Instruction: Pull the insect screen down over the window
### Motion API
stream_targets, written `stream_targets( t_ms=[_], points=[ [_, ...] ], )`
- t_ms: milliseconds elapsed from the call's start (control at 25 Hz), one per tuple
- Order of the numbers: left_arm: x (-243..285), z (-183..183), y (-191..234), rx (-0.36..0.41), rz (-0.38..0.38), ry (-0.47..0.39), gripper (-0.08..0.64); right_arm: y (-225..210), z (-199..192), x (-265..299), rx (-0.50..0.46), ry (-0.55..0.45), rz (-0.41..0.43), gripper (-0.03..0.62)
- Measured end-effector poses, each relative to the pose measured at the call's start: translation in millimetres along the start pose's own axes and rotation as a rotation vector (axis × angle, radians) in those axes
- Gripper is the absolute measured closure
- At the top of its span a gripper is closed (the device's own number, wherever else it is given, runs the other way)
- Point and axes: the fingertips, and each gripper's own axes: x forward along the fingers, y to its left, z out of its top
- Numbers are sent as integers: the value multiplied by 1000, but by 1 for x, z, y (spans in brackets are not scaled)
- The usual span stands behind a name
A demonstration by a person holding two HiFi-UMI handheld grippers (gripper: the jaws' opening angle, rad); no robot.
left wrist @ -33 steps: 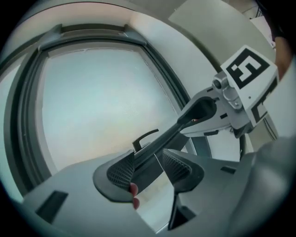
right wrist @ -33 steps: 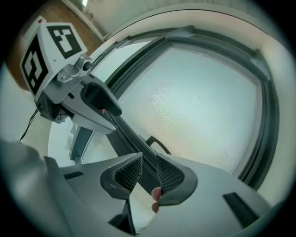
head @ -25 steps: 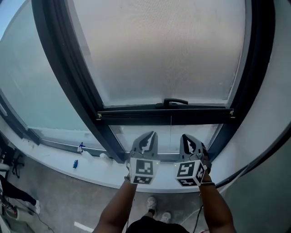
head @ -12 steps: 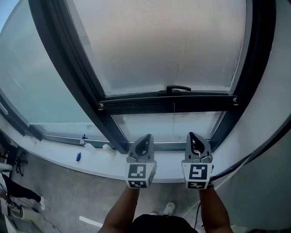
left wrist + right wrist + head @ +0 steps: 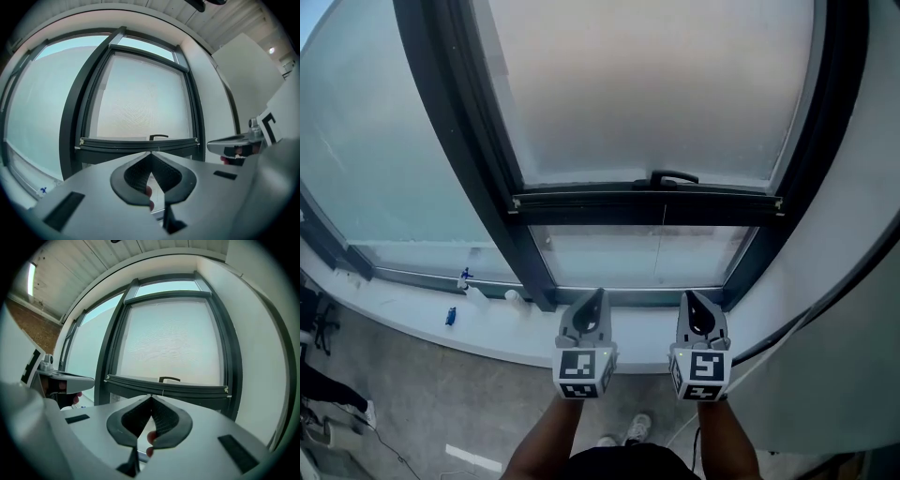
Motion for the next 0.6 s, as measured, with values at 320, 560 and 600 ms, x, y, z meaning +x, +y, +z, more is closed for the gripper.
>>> stream_targets(
  t_ms=[320,560,600],
  points=[
    [-49,0,-1,40,-16,0,557,32,-4,-41,-31,29,5,588],
    [-80,-6,-10,38,-51,12,557,45,-12,-73,-30,68,-19,588],
    [-85,-7,-12,42,-56,16,557,46,-13,-78,-28,72,-25,588]
  ],
)
